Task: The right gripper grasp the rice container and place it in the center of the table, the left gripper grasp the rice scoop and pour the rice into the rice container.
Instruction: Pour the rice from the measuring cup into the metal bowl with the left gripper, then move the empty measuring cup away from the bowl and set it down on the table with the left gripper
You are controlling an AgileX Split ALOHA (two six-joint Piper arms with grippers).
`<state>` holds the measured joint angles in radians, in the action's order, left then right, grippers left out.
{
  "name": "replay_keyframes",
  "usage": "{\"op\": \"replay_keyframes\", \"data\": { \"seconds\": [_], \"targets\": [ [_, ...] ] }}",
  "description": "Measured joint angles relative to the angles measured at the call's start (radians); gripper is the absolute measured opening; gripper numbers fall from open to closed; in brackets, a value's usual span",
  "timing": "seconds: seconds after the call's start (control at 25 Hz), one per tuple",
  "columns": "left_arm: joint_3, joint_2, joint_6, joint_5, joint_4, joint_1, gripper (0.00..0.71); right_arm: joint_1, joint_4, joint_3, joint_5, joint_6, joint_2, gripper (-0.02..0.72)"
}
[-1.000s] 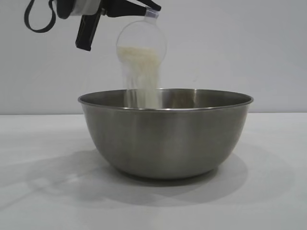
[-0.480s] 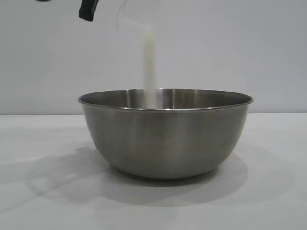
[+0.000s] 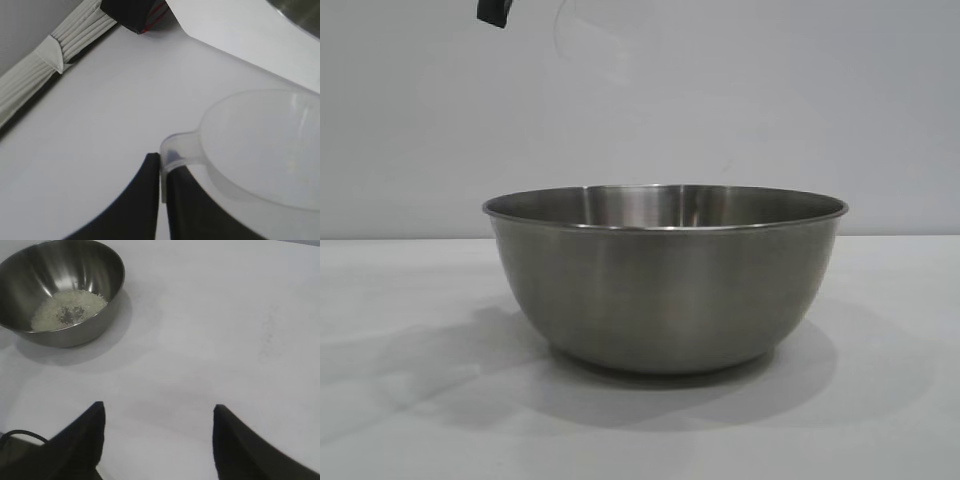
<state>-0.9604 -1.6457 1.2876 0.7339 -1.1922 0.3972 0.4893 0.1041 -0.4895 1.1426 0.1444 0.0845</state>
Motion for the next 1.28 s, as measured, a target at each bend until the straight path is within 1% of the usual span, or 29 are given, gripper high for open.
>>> {"op": "replay_keyframes", "data": {
  "seconds": [0.08,0.2,0.28,0.36,0.48,0.56,0.64,0.72,0.84,0.92,1.0,1.04,1.2,1.28],
  "targets": [
    [0.0,-0.036,-0.077,0.0,0.027,0.0,0.0,0.0,0.0,0.0,0.0,0.0,0.0,0.433],
    [0.012,-0.13,-0.181,0.0,0.129,0.002,0.0,0.0,0.0,0.0,0.0,0.0,0.0,0.433],
    [0.019,-0.191,-0.308,0.0,0.202,0.002,0.0,0.0,0.0,0.0,0.0,0.0,0.0,0.433],
    [0.023,-0.231,-0.468,0.037,0.296,0.002,0.0,0.0,0.002,0.0,0.0,0.0,0.0,0.433],
    [0.024,-0.239,-0.746,0.154,0.477,0.002,0.0,0.0,0.002,0.0,0.0,0.0,0.0,0.433],
    [0.024,-0.235,-0.89,0.228,0.595,0.002,0.0,0.0,0.002,0.0,0.0,0.0,0.0,0.433],
    [0.024,-0.226,-0.994,0.27,0.692,0.002,0.0,0.0,0.002,0.0,0.0,0.0,0.0,0.433],
    [0.024,-0.206,-1.081,0.297,0.76,0.002,0.0,0.0,0.002,0.0,0.0,0.0,0.0,0.433],
    [0.024,-0.174,-1.145,0.303,0.851,-0.005,0.0,0.0,0.002,0.0,0.0,0.0,0.0,0.433],
    [0.033,-0.162,-1.183,0.303,0.885,-0.035,0.0,0.0,0.002,0.0,0.0,0.0,0.0,0.433],
    [0.068,-0.158,-1.246,0.314,0.908,-0.084,0.0,0.0,0.002,0.0,0.0,0.0,0.0,0.433],
    [0.098,-0.158,-1.273,0.324,0.919,-0.117,0.0,0.0,0.002,0.0,0.0,0.0,0.0,0.433],
    [0.274,-0.158,-1.354,0.384,0.976,-0.25,0.0,0.0,0.002,0.0,0.0,0.0,0.0,0.433],
    [0.363,-0.158,-1.363,0.393,1.003,-0.301,0.0,0.0,0.002,0.0,0.0,0.0,0.0,0.433]
  ]
}}
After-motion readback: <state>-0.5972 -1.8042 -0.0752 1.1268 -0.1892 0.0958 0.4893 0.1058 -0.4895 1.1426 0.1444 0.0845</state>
